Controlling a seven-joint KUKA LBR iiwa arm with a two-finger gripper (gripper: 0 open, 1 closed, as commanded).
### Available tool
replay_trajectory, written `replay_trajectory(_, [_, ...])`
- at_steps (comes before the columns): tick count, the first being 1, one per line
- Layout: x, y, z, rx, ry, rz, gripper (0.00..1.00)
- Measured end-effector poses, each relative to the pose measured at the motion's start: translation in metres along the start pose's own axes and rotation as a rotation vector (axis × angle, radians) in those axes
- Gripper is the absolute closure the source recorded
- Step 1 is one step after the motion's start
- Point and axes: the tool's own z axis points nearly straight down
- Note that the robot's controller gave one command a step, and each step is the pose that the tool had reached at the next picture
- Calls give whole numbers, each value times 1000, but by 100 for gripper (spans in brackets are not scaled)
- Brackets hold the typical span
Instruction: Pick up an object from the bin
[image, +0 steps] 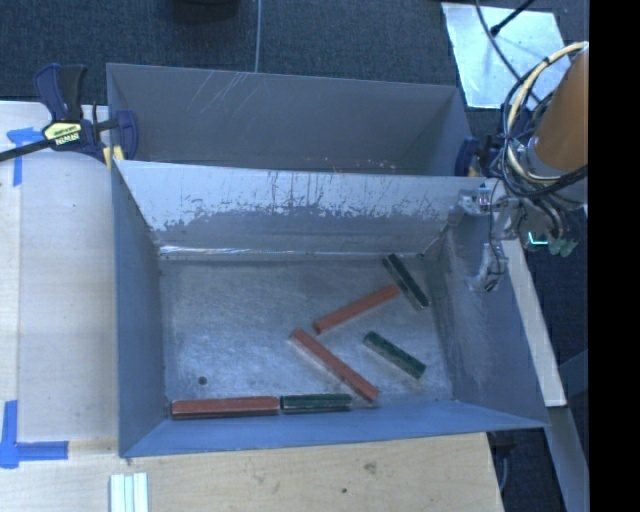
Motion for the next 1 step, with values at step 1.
replay_trajectory(1, [46,37,157,-1,-7,598,0])
